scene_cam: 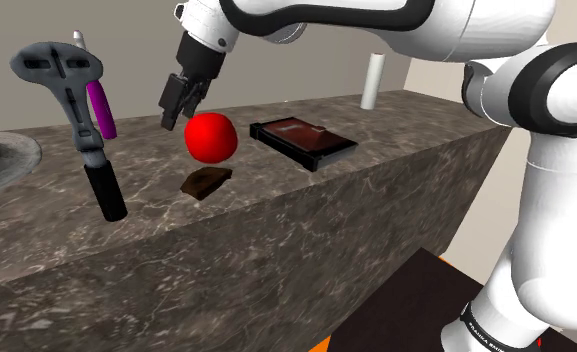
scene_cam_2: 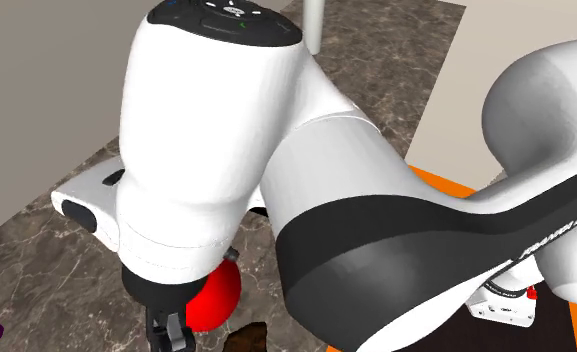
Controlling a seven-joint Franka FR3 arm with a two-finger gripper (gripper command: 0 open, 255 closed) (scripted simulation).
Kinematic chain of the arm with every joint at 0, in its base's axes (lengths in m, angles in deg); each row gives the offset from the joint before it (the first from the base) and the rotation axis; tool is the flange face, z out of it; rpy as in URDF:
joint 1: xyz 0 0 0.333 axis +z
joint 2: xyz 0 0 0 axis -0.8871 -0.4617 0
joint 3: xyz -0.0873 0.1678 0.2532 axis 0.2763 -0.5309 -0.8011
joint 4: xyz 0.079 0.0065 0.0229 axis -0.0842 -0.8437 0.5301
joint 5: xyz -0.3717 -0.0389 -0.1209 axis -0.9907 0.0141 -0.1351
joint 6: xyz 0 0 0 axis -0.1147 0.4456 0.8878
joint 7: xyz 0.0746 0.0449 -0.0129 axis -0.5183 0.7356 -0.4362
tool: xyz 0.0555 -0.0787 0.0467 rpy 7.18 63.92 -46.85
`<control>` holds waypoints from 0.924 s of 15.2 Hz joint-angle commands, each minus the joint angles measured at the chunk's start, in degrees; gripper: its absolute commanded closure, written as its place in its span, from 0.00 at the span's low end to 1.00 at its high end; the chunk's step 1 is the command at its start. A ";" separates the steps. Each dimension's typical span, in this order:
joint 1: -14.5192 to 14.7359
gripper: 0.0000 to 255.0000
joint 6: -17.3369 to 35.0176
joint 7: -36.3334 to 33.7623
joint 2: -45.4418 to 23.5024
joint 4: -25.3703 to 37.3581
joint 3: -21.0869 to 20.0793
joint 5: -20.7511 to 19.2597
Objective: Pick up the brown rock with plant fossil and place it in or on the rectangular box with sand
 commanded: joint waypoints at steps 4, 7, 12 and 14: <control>1.65 0.00 -17.19 26.71 -5.21 6.74 -4.58 -3.53; 1.92 0.00 -24.66 42.55 -5.16 6.34 -6.82 -6.47; 1.12 0.00 -22.17 45.63 -3.93 1.38 -7.16 -6.48; 0.81 0.00 -20.44 45.68 -3.58 -0.69 -7.17 -6.29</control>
